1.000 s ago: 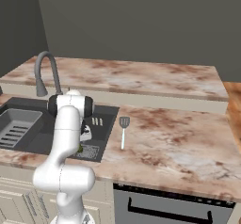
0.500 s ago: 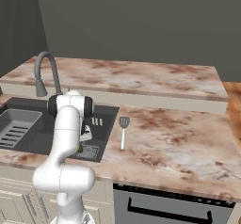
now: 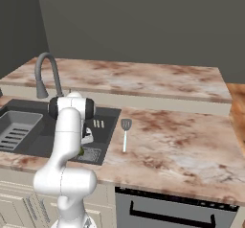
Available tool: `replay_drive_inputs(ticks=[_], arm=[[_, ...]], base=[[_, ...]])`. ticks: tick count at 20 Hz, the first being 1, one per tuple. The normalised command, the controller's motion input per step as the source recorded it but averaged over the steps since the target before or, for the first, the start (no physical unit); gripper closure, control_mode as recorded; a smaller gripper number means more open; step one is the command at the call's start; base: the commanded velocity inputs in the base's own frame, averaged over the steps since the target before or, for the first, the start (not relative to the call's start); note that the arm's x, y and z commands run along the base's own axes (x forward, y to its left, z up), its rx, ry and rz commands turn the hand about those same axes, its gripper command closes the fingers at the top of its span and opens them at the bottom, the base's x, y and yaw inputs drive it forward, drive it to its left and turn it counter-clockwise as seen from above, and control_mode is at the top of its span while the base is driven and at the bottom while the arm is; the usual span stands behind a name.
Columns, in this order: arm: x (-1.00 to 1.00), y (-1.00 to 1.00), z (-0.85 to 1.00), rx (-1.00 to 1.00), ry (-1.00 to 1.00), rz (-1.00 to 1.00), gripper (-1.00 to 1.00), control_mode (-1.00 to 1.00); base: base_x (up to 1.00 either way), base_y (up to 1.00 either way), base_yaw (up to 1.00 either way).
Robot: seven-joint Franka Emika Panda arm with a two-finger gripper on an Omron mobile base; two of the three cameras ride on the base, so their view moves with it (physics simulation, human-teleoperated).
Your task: Turn on the sink faucet. Then move the cucumber from the counter to the sink. Turn off the sink. Move the vegetable from the sink to the pot next to the stove. Finally move the pot to the rear left burner.
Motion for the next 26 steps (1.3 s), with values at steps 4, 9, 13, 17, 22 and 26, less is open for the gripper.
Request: replay_drive_inputs(ticks=[4,9,13,17,22,26], arm=[[0.00,-0.01,0.10,0.00,0.00,-0.01,1.00,-1.00],[-0.06,-0.14,0.42,0.00,0.00,-0.03,1.00,-1.00],[-0.10,-0.15,0.60,0.00,0.00,-0.06,1.00,-1.00],[-0.13,-0.18,0.74,0.00,0.00,-0.04,1.00,-1.00],[-0.24,-0.20,0.81,0.00,0.00,-0.04,1.00,-1.00],[-0.33,-0.25,0.83,0.00,0.00,-0.04,1.00,-1.00]], base=[[0.00,0.00,0.00],[0.00,0.00,0.00],[0.00,0.00,0.00],[0.00,0.00,0.00],[0.00,0.00,0.00],[0.00,0.00,0.00]])
